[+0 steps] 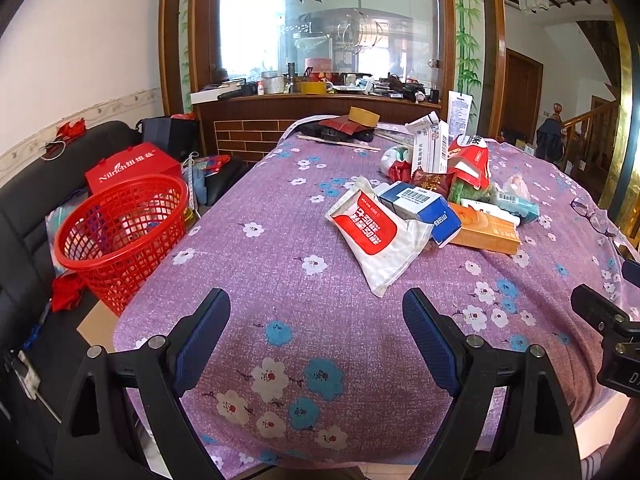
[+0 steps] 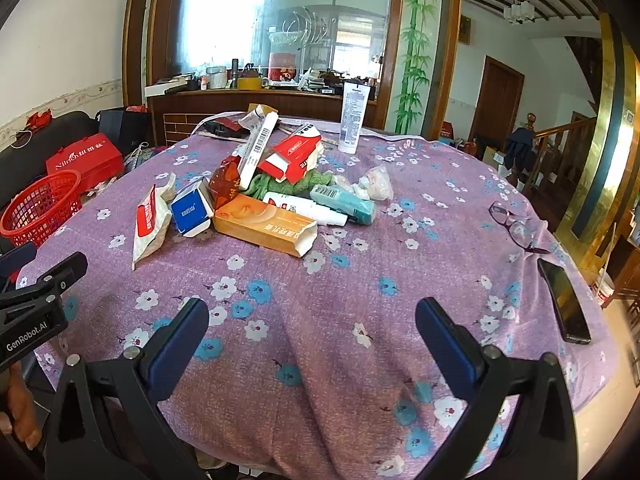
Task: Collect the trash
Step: 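Grasp the white-and-red snack bag with the left tool while the right tool grasps the blue-white box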
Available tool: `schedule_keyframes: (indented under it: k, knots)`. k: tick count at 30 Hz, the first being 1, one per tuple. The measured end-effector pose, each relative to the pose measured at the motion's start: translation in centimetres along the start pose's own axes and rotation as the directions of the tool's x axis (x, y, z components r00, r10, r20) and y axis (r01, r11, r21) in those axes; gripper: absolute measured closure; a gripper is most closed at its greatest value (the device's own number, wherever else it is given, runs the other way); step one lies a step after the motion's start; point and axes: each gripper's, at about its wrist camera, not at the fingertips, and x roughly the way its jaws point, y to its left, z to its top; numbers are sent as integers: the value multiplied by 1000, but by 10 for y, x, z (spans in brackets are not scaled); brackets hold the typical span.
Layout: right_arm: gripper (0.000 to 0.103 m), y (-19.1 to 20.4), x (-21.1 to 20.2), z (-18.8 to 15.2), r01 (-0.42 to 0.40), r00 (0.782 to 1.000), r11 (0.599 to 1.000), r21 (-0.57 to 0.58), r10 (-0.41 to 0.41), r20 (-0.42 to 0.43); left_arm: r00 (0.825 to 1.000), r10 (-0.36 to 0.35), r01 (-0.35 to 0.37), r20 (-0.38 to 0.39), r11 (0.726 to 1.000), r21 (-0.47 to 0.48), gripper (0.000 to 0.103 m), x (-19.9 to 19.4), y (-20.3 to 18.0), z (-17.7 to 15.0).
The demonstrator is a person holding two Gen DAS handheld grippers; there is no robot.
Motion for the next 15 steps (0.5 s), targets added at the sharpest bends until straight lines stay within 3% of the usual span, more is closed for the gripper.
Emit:
schedule_keyframes:
  k: [6, 9, 13, 15]
  knots:
    - [0, -1, 4, -2, -25, 1000, 1000, 3, 25, -14, 1000, -8, 8, -26, 1000, -4, 0, 6, 2, 1]
    - [0, -5, 8, 1, -59, 998, 998, 13, 60, -29, 997, -44, 43, -67, 999, -22, 0, 16, 7, 11]
    - [0, -14, 15, 10, -156, 986, 986, 50, 159, -49, 982, -127, 117, -143, 990, -73, 0, 39, 12, 32]
    - [3, -17, 18, 15, -226, 971, 971, 77, 230, -56, 960, -190, 171, -207, 979, -107, 0, 57, 10, 44]
